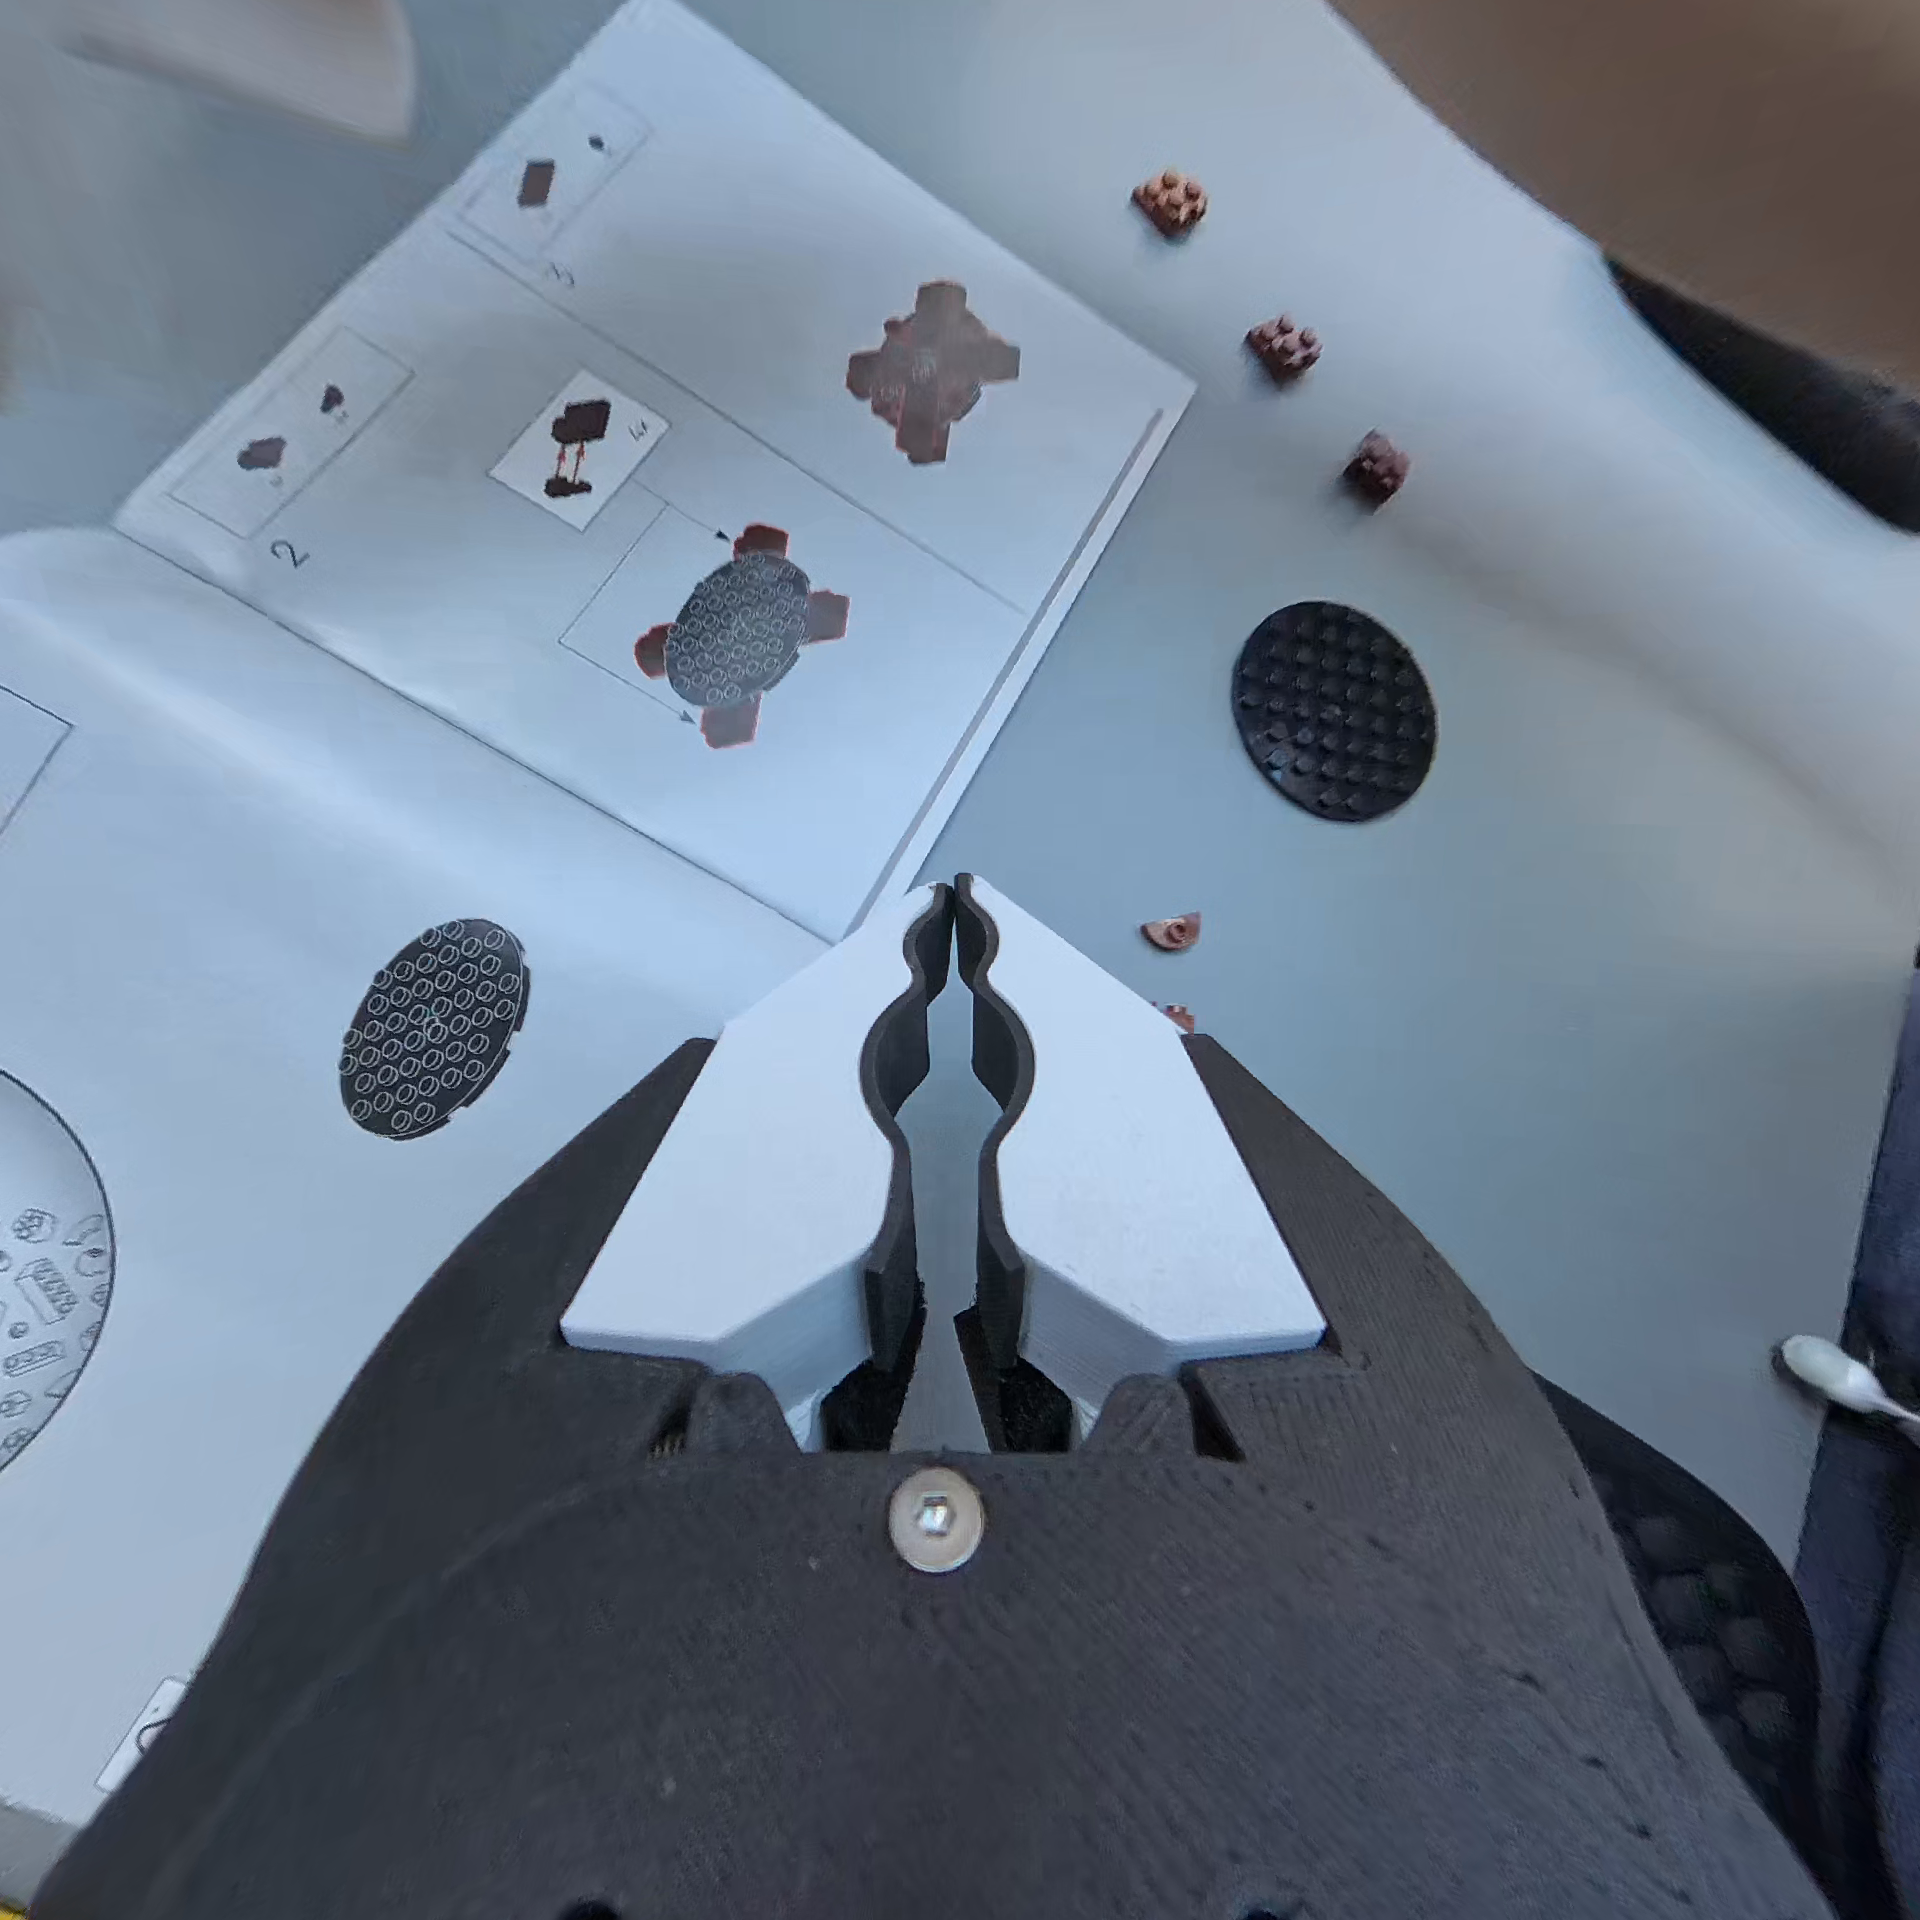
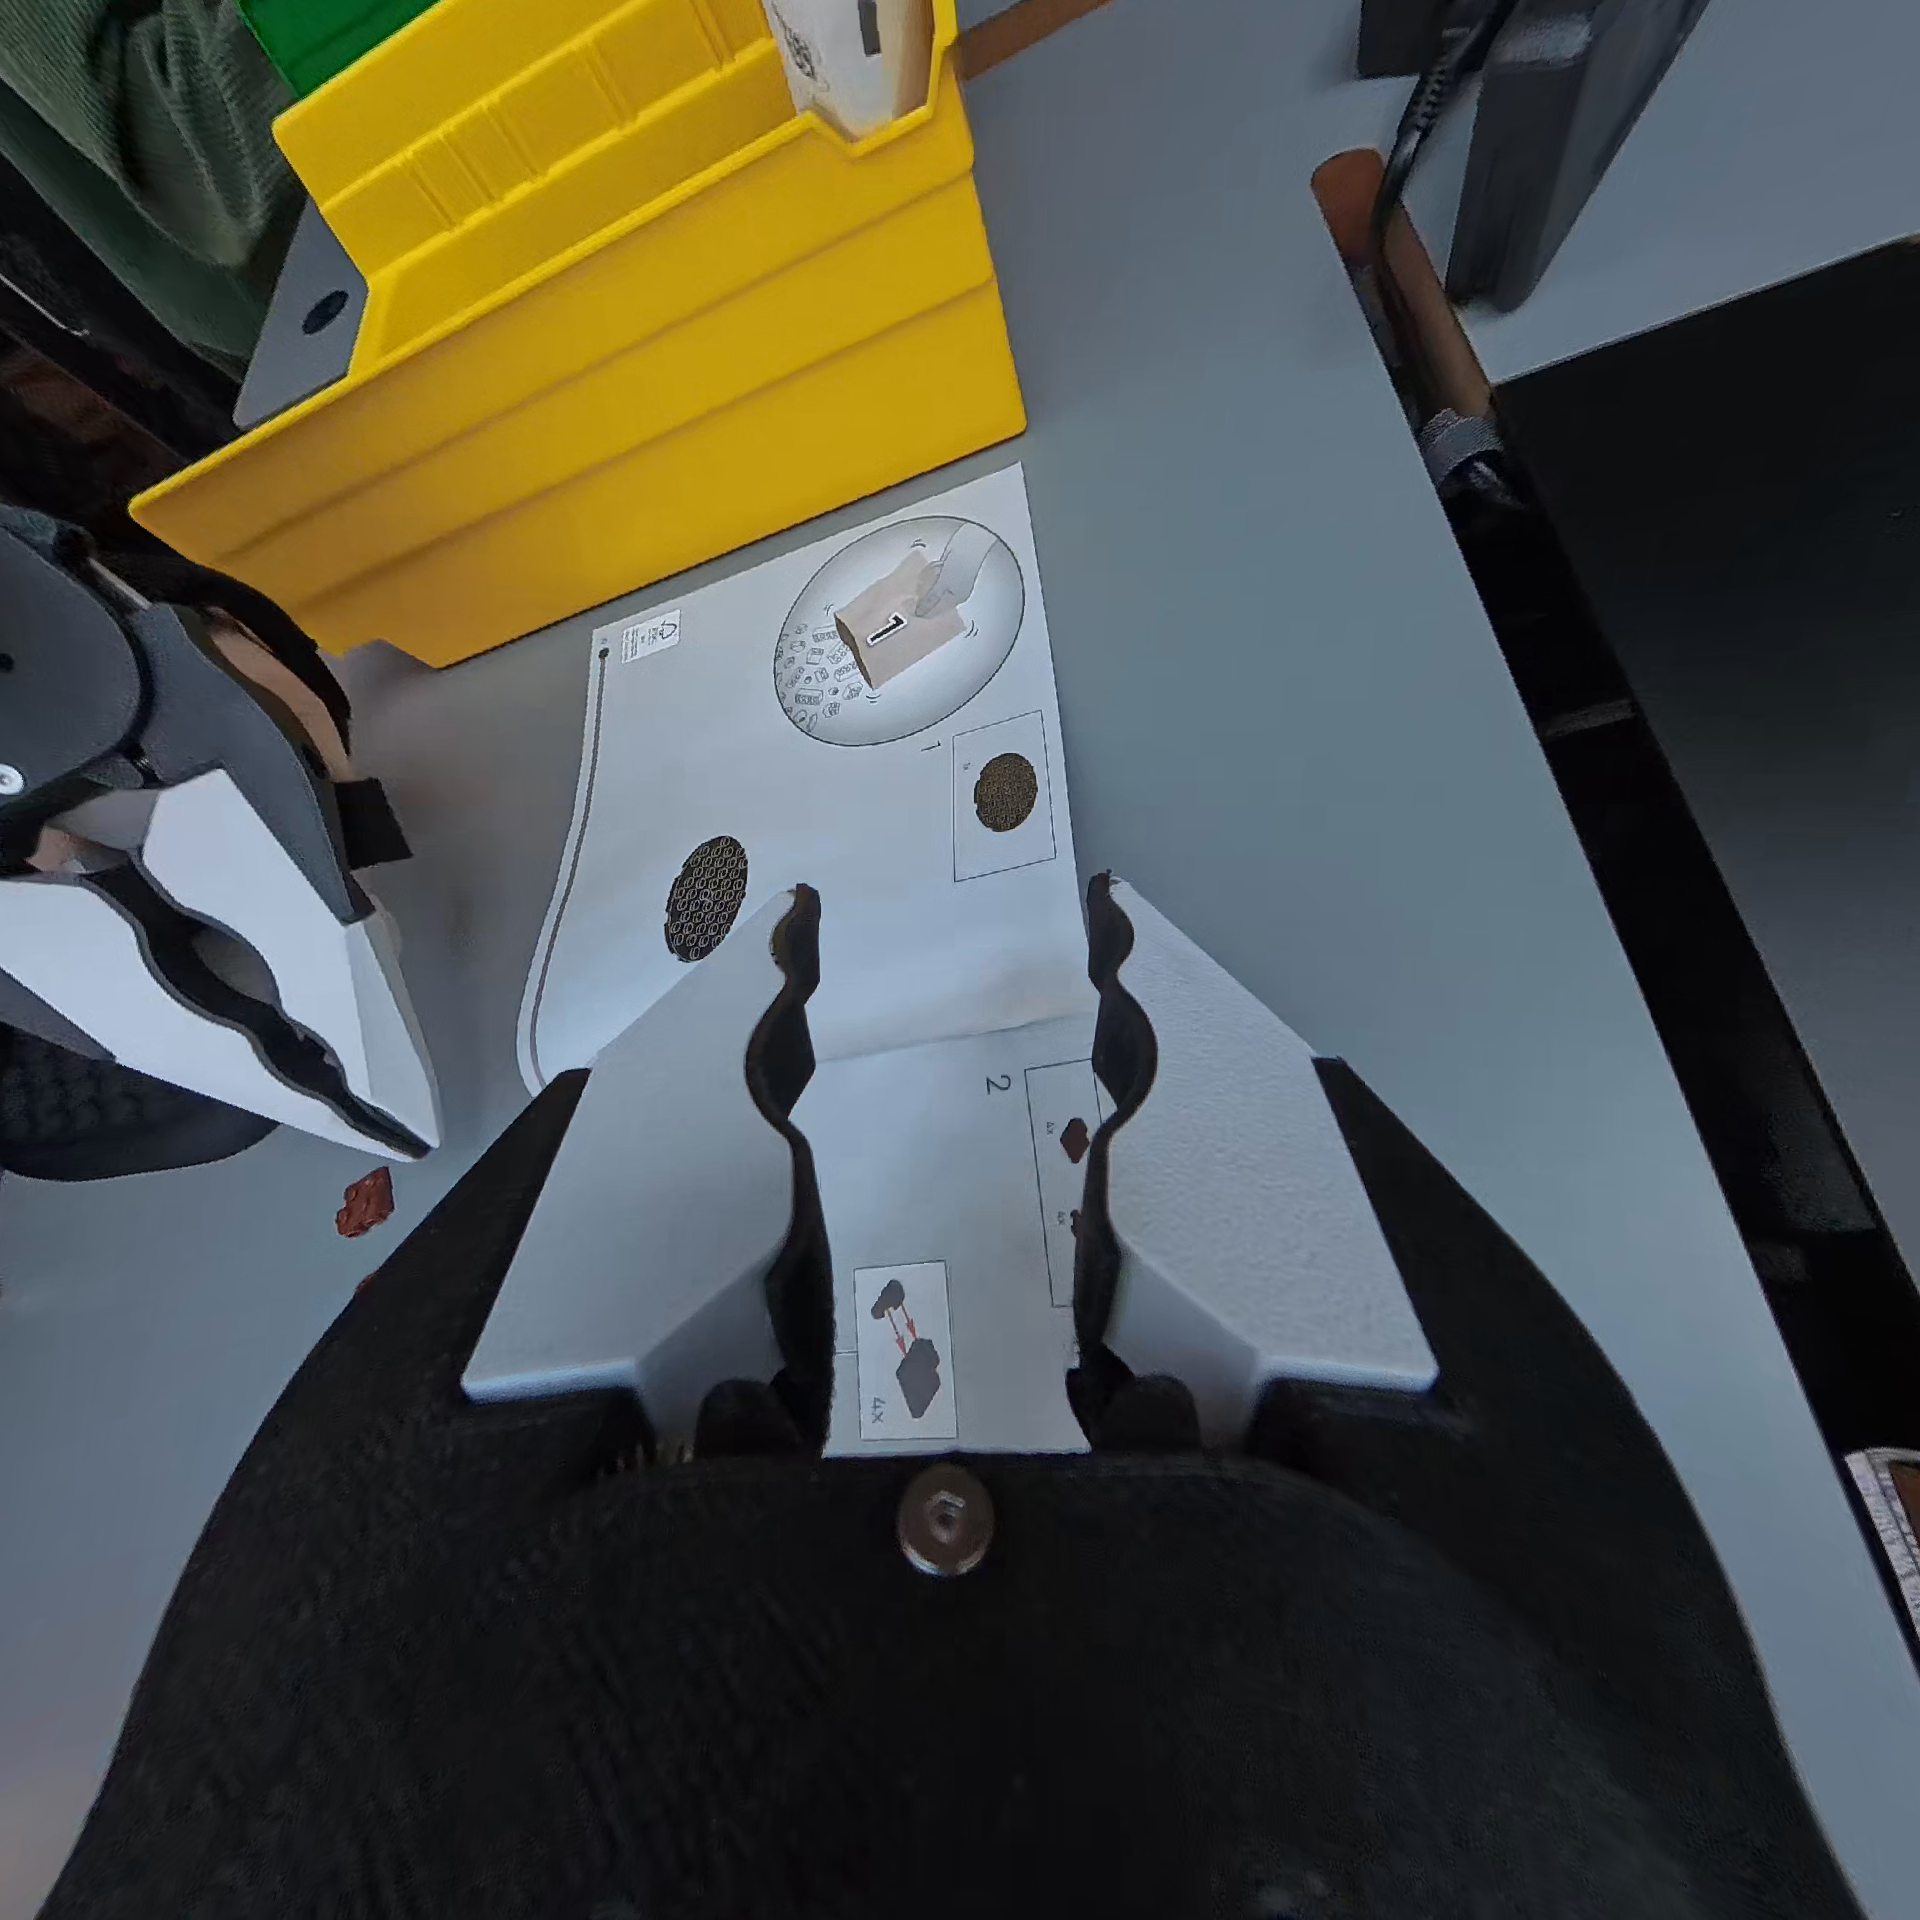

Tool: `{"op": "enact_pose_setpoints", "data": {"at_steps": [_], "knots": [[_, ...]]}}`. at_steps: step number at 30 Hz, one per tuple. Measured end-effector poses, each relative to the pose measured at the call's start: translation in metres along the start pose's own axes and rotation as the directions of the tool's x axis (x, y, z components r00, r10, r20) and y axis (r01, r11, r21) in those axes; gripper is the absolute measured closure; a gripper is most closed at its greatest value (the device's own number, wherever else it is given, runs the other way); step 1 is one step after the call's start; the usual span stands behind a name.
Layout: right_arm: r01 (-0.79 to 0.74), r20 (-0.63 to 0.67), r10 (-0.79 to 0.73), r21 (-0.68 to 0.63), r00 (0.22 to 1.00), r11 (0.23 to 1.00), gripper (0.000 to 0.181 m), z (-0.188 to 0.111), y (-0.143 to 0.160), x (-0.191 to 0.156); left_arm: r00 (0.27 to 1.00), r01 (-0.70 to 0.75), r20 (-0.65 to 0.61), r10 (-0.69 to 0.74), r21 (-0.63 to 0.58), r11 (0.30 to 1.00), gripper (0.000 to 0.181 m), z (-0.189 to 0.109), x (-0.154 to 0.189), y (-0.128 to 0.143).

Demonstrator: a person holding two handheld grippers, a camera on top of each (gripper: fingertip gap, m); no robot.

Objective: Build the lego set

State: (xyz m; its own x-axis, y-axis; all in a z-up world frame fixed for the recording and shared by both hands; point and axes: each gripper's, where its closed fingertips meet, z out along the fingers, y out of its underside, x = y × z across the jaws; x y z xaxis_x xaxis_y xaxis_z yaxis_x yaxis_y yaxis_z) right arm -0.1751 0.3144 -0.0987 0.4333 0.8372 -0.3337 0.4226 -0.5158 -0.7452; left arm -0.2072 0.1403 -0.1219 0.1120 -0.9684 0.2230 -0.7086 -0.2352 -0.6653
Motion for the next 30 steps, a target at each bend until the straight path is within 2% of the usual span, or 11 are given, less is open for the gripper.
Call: {"op": "enact_pose_setpoints", "data": {"at_steps": [4, 7, 9, 12, 17, 22, 26, 30], "knots": [[0.021, 0.047, -0.013, -0.170, 0.999, 0.985, 0.129, 0.021, 0.014, 0.008, 0.999, 0.051, 0.003, -0.051, -0.020, 0.998, 0.181, 0.014, -0.006, 0.012], [0.063, 0.028, -0.058, -0.316, 0.998, 0.947, 0.130, 0.034, 0.028, 0.014, 0.997, 0.064, 0.035, -0.062, -0.042, 0.997, 0.181, 0.018, -0.016, 0.020], [0.050, 0.050, -0.033, -0.404, 0.998, 0.913, 0.141, 0.037, 0.037, 0.013, 0.995, 0.096, 0.021, -0.096, -0.025, 0.995, 0.181, 0.019, -0.018, 0.020], [0.032, 0.072, 0.000, -0.451, 0.997, 0.892, 0.151, 0.042, 0.038, 0.011, 0.981, 0.187, -0.056, -0.187, 0.001, 0.982, 0.181, 0.022, -0.014, 0.018], [0.042, 0.074, -0.014, -0.402, 0.997, 0.915, 0.165, 0.041, 0.022, 0.008, 0.974, 0.210, -0.091, -0.208, 0.012, 0.978, 0.181, 0.023, -0.012, 0.017], [0.042, 0.128, 0.001, -0.329, 0.992, 0.943, 0.172, 0.014, -0.002, -0.014, 0.981, 0.183, -0.070, -0.182, 0.015, 0.983, 0.181, 0.023, -0.014, 0.016], [0.052, 0.147, 0.000, -0.349, 0.989, 0.936, 0.174, -0.012, -0.011, -0.031, 0.989, 0.147, -0.038, -0.146, 0.015, 0.989, 0.181, 0.025, -0.016, 0.013], [0.081, 0.116, -0.039, -0.386, 0.992, 0.919, 0.174, -0.023, -0.017, -0.043, 0.994, 0.110, 0.004, -0.110, 0.027, 0.994, 0.181, 0.027, -0.020, 0.009]]}}
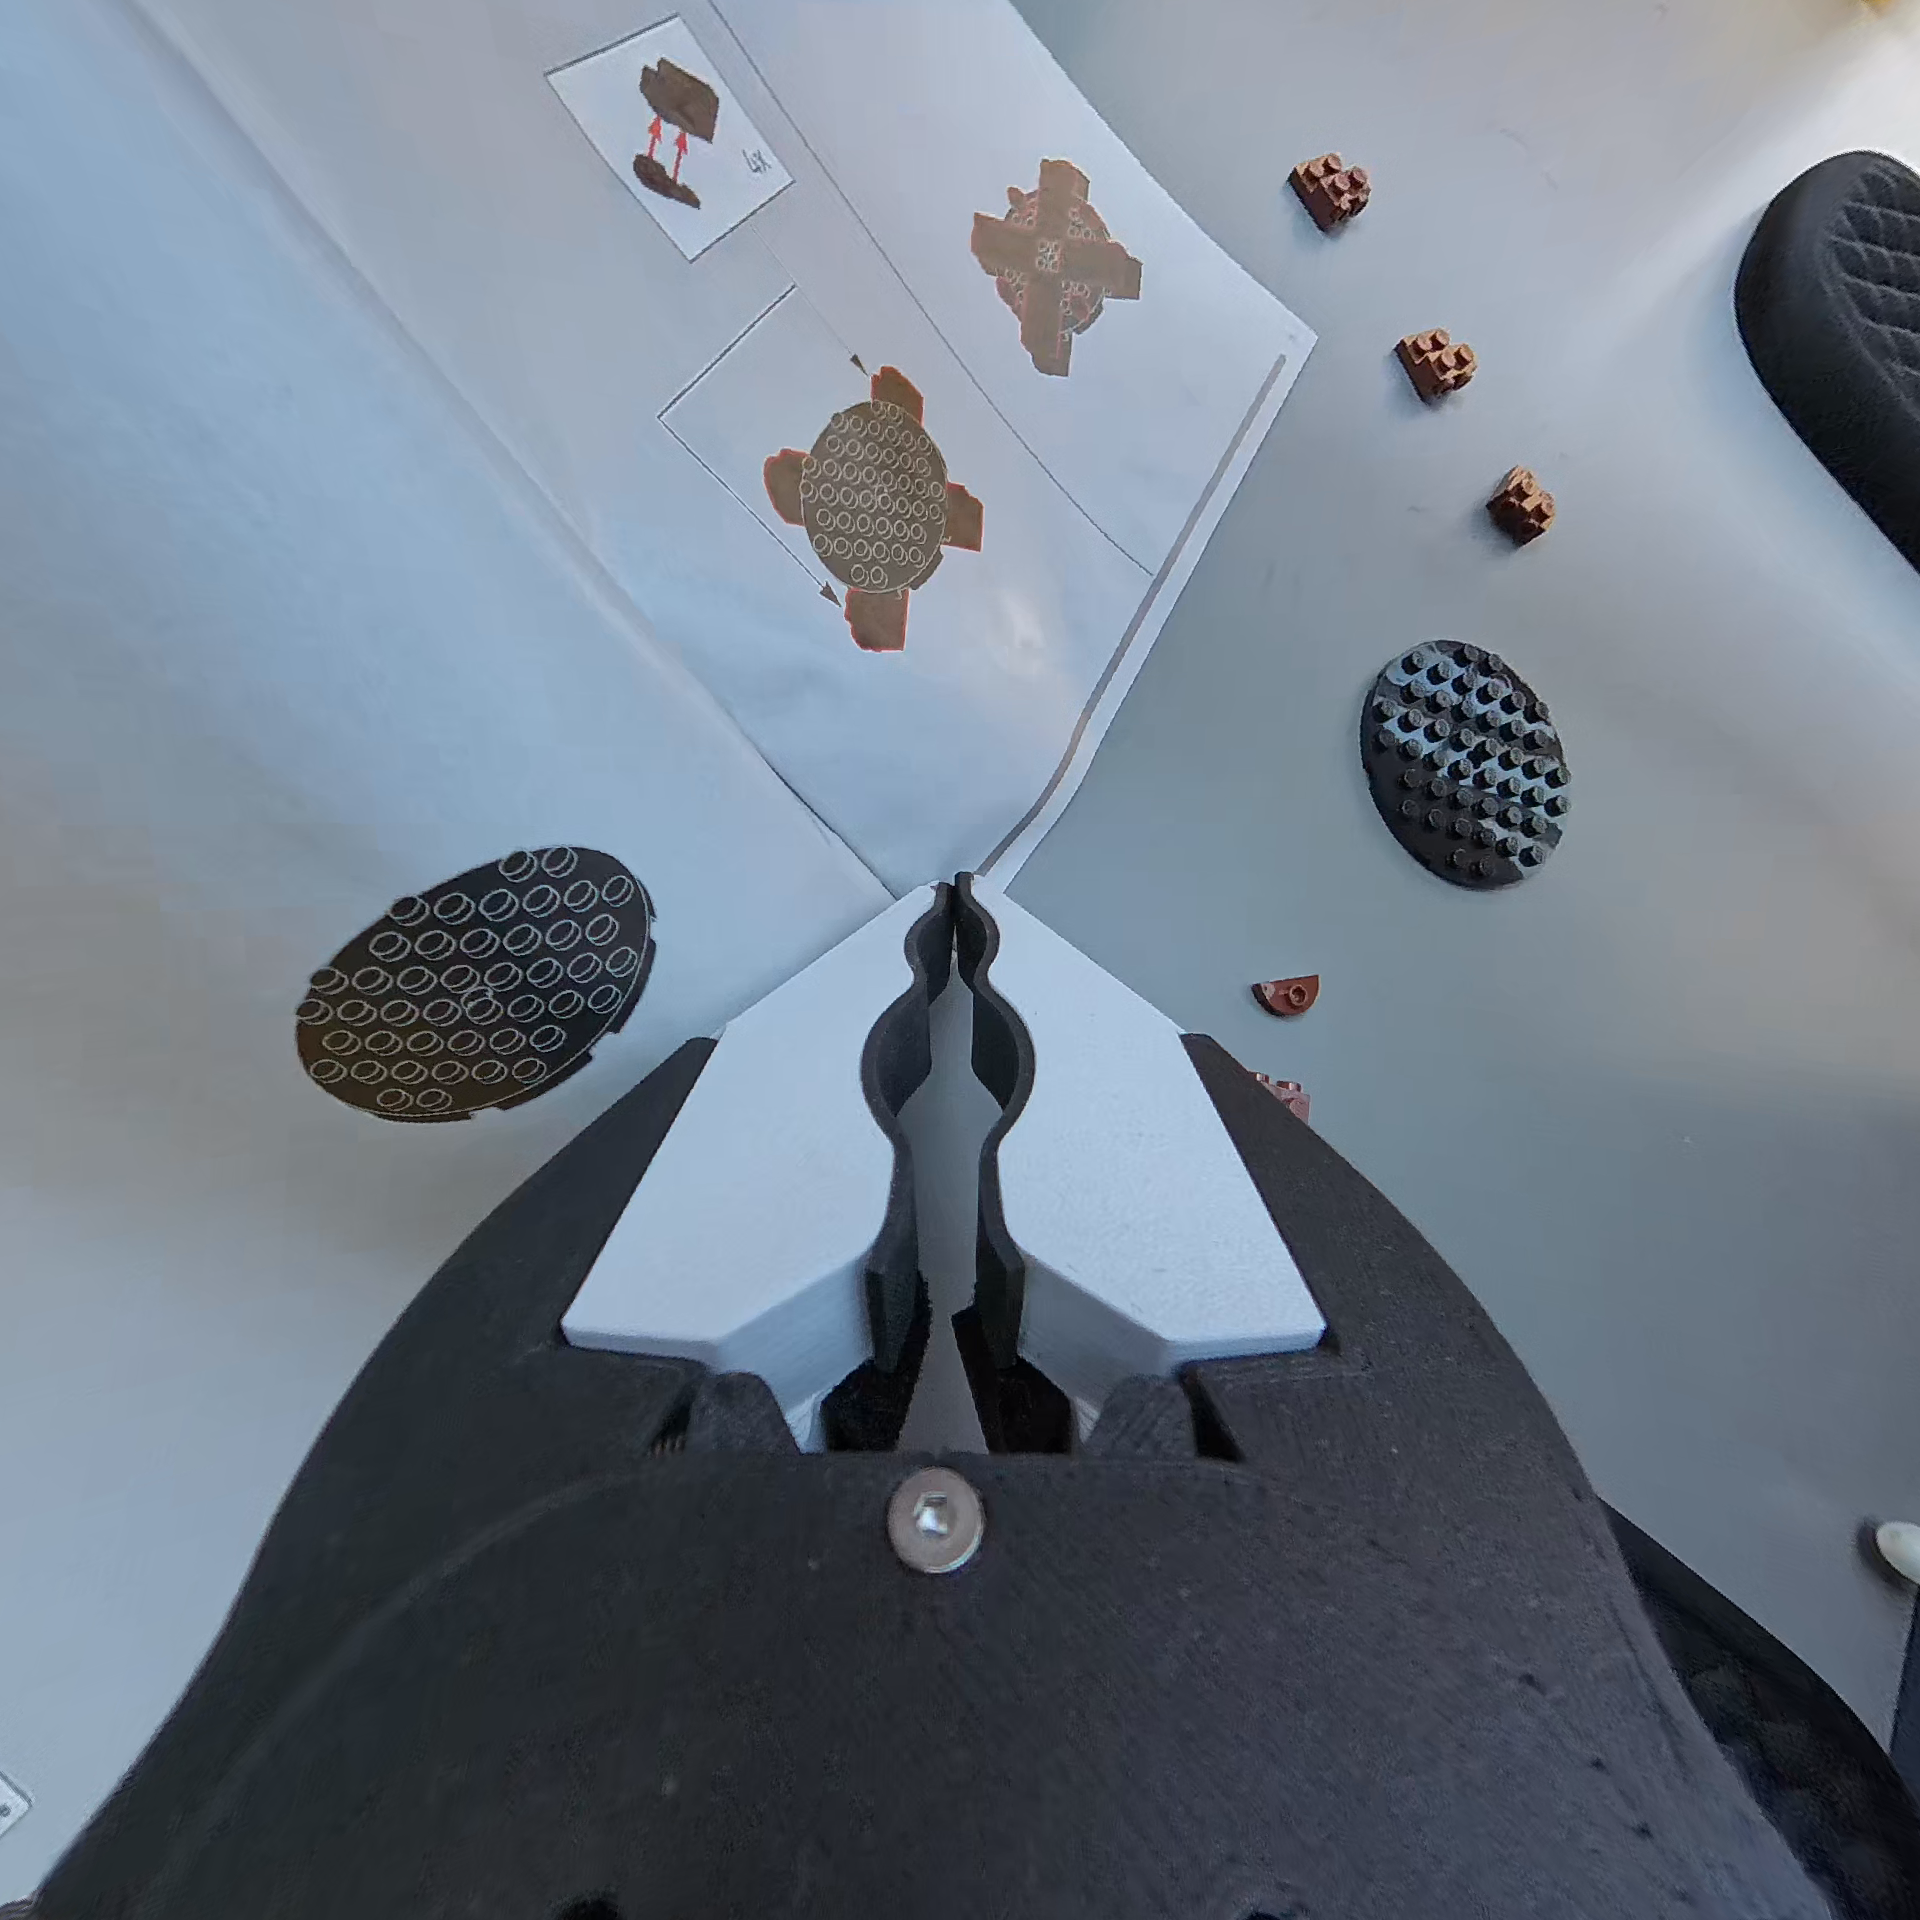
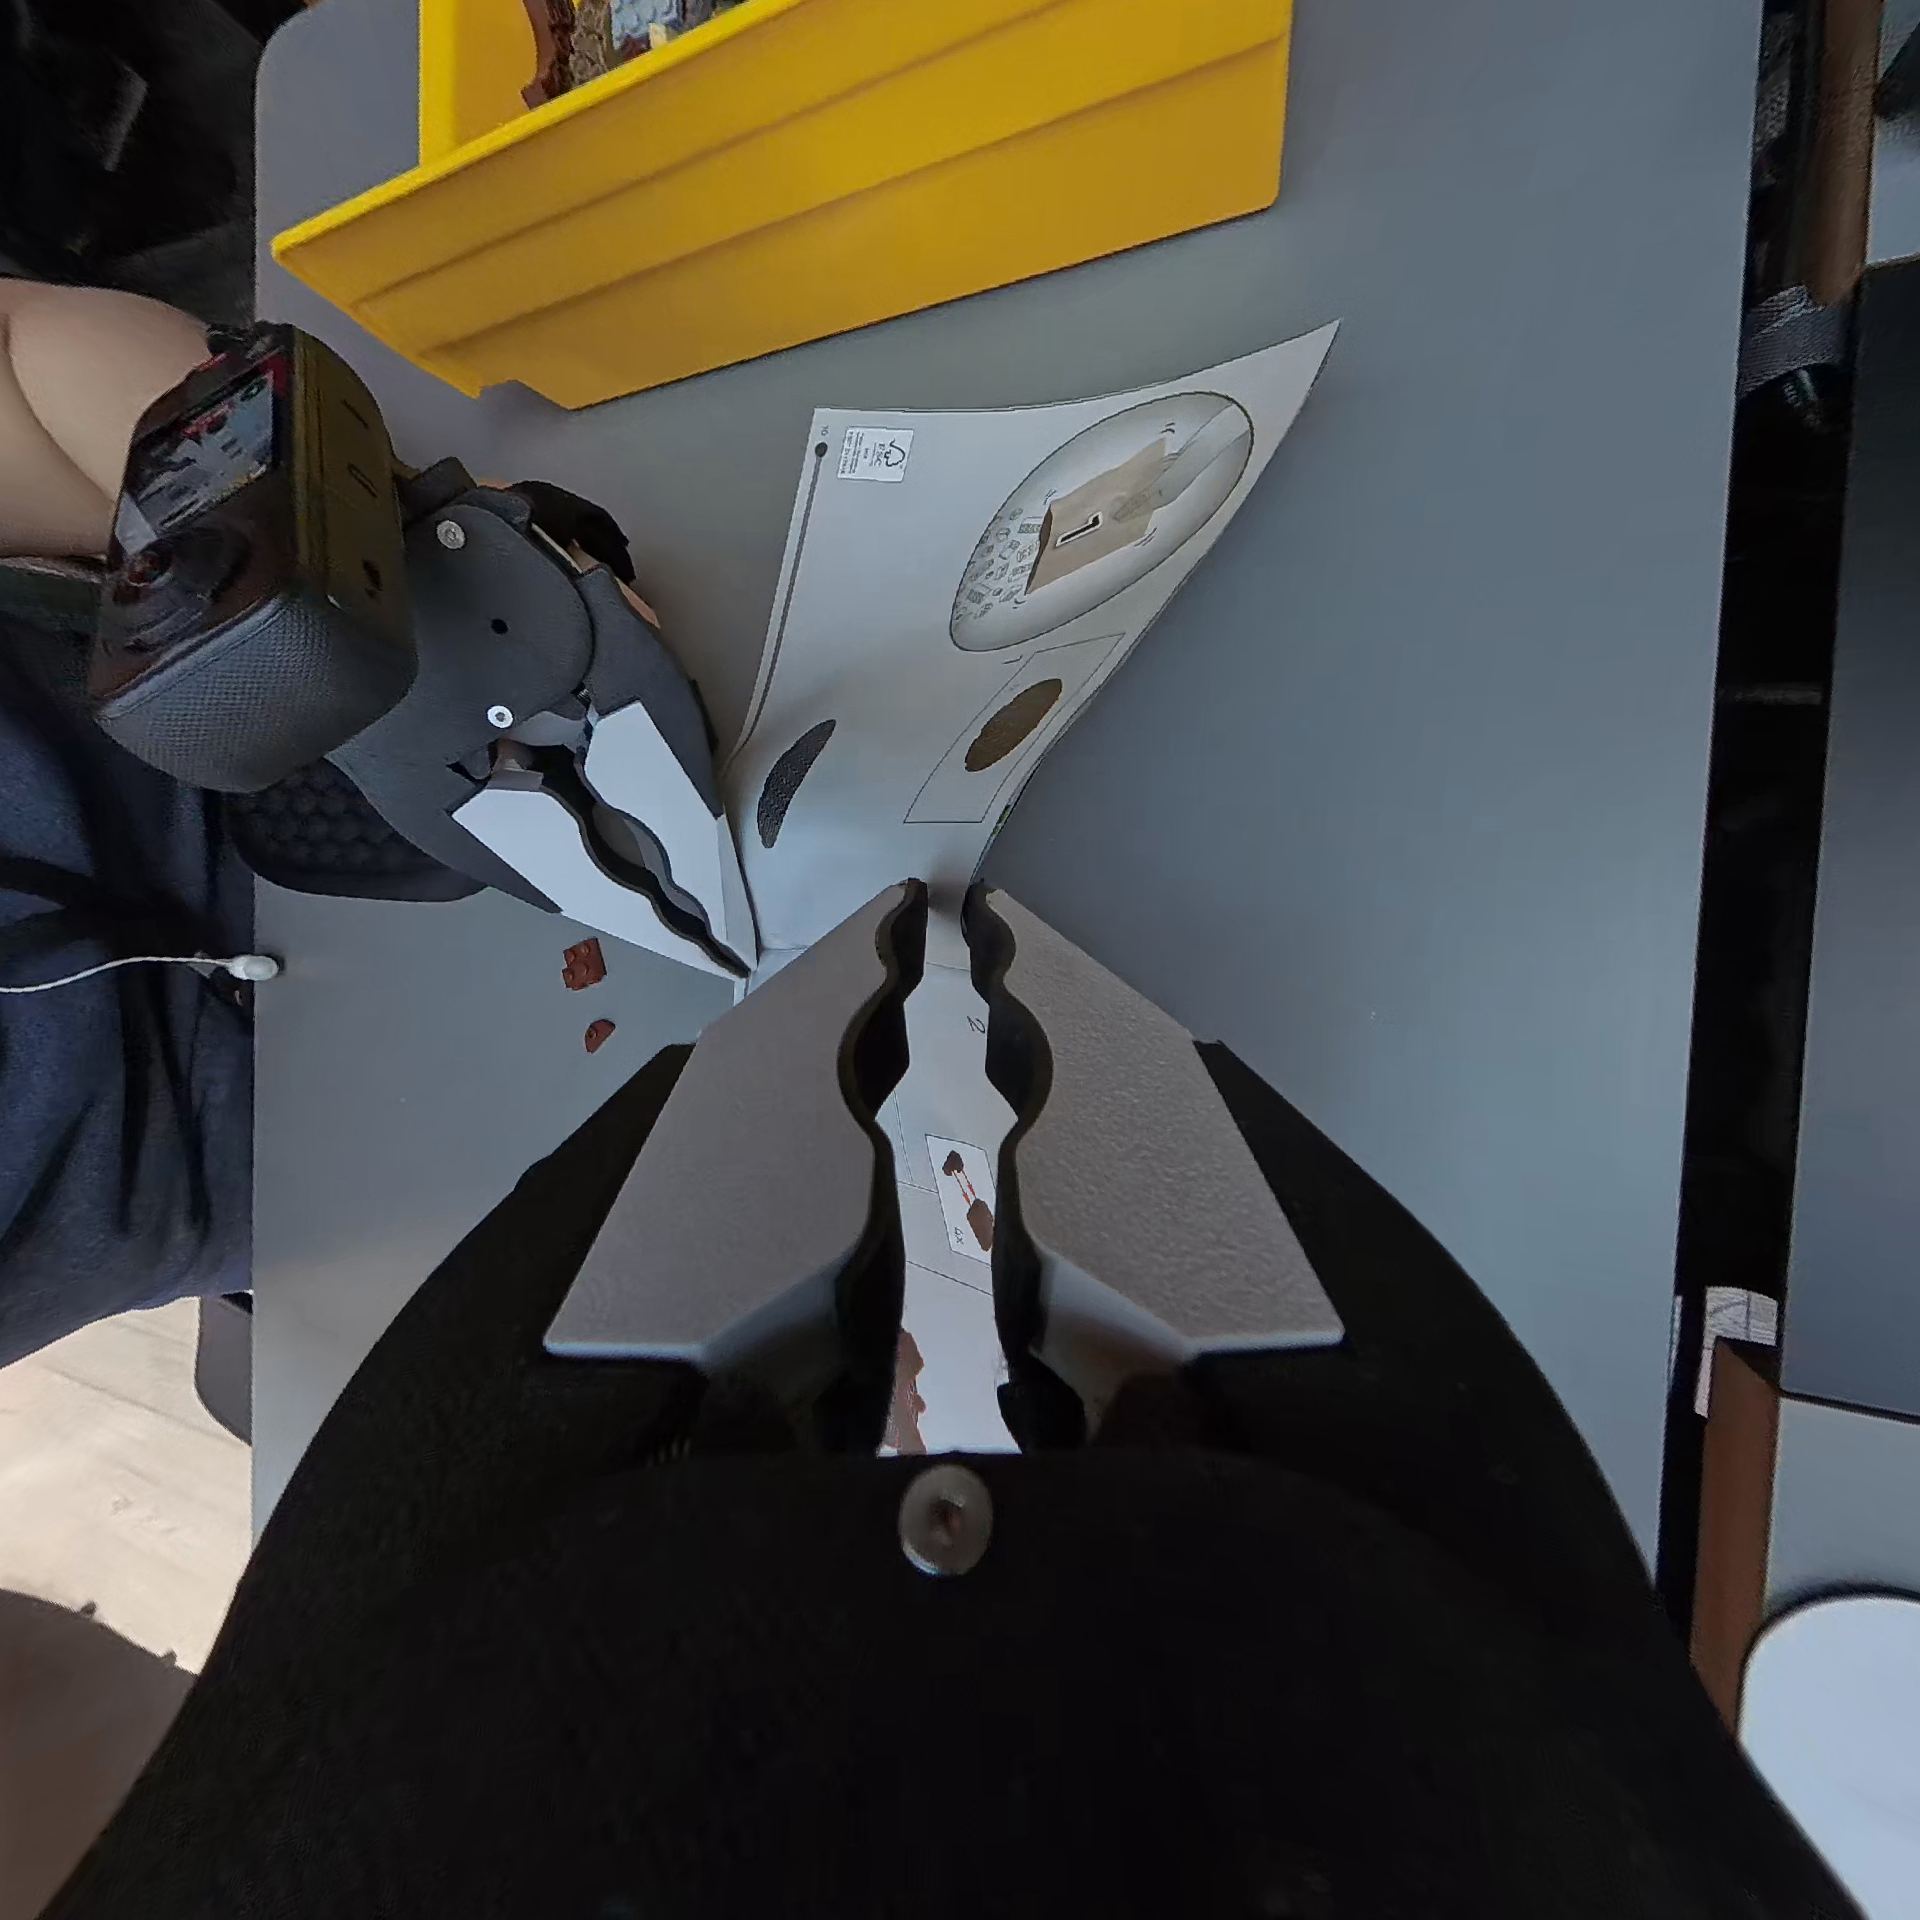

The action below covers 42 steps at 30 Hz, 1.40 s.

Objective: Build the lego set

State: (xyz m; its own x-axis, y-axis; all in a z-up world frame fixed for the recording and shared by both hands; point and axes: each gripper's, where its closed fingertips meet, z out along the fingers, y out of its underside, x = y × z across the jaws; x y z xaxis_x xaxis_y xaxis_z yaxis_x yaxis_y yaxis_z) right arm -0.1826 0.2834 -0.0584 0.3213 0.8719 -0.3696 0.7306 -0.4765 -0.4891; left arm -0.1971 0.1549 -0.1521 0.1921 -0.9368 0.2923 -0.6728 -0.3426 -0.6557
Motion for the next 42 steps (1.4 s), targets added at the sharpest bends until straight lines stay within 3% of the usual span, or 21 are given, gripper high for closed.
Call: {"op": "enact_pose_setpoints", "data": {"at_steps": [8, 17, 26, 32, 42], "knots": [[-0.010, -0.057, 0.005, -0.086, 0.998, 0.996, 0.175, -0.008, -0.007, -0.026, 1.000, -0.015, 0.027, 0.014, 0.020, 1.000, 0.181, -0.001, -0.001, -0.001], [0.019, -0.073, -0.027, -0.115, 0.997, 0.993, 0.177, -0.020, -0.013, -0.057, 0.985, -0.071, 0.158, 0.069, 0.011, 0.997, 0.181, -0.012, -0.015, 0.002], [0.018, -0.158, -0.041, -0.147, 0.987, 0.989, 0.181, -0.022, -0.013, -0.067, 0.985, -0.056, 0.164, 0.052, 0.023, 0.998, 0.181, -0.012, -0.018, 0.000], [-0.065, -0.194, 0.040, -0.129, 0.980, 0.990, 0.181, -0.020, -0.018, -0.076, 0.987, -0.040, 0.154, 0.034, 0.033, 0.999, 0.181, -0.012, -0.021, -0.001], [-0.030, -0.239, -0.010, -0.161, 0.971, 0.986, 0.181, -0.022, -0.015, -0.070, 0.987, -0.041, 0.154, 0.035, 0.033, 0.999, 0.181, -0.012, -0.021, -0.001]]}}
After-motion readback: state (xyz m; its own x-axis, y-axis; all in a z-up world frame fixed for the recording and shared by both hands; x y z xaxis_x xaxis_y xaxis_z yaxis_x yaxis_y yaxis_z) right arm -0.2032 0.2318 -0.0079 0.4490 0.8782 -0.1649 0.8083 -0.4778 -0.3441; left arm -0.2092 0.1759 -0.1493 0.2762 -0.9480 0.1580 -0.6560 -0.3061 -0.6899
